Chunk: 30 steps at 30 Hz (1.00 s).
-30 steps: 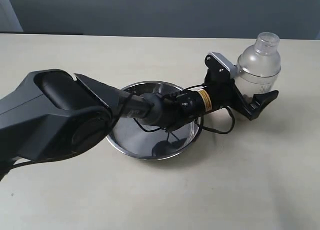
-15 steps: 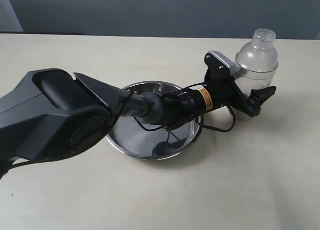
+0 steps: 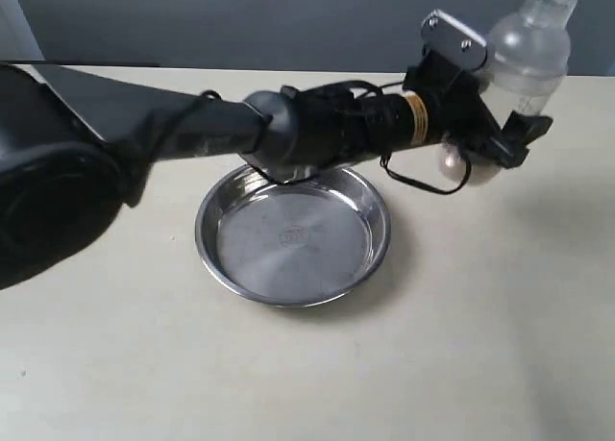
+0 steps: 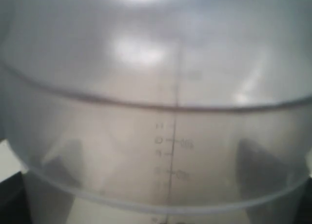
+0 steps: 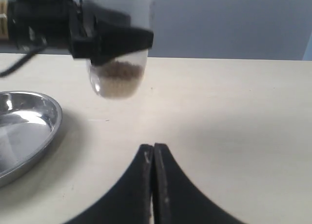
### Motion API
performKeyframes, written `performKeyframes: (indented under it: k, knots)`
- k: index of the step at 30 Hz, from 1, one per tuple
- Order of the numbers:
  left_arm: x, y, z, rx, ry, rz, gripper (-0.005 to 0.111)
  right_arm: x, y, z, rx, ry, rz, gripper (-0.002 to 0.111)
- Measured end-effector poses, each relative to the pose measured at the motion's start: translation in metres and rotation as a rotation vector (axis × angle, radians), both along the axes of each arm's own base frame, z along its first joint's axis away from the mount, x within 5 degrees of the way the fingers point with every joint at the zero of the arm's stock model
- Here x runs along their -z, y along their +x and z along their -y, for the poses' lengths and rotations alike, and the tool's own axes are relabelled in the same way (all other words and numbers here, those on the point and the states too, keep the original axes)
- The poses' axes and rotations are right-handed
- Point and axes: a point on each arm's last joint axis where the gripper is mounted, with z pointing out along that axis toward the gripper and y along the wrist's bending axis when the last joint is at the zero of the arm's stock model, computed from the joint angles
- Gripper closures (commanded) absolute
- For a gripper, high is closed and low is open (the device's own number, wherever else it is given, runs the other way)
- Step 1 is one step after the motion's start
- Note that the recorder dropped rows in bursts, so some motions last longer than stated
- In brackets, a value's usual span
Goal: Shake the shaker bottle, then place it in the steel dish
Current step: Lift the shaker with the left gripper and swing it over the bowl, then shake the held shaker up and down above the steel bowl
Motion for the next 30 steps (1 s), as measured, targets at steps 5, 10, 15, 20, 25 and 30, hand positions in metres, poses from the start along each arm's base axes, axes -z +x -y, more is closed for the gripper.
performKeyframes:
  k: [5,10,15,20,25,30]
  knots:
    - [-0.055,-0.012,-0.018,-0.005,-0.027,0.079,0.106,0.0,0.0,0.0,0.0,0.0,0.0,0.109]
    - [-0.049,-0.014,-0.081,-0.12,-0.024,-0.006,0.106,0.0,0.0,0.0,0.0,0.0,0.0,0.109]
    - [-0.029,-0.01,-0.157,-0.295,-0.151,-0.081,0.106,0.0,0.0,0.0,0.0,0.0,0.0,0.109]
    - [-0.06,-0.042,-0.156,-0.214,-0.041,-0.007,0.106,0.0,0.0,0.0,0.0,0.0,0.0,0.109]
    - [-0.025,-0.069,-0.173,-0.288,0.104,-0.08,0.106,0.0,0.0,0.0,0.0,0.0,0.0,0.109]
    - [-0.054,-0.093,-0.162,-0.288,0.192,-0.019,0.107,0.0,0.0,0.0,0.0,0.0,0.0,0.109]
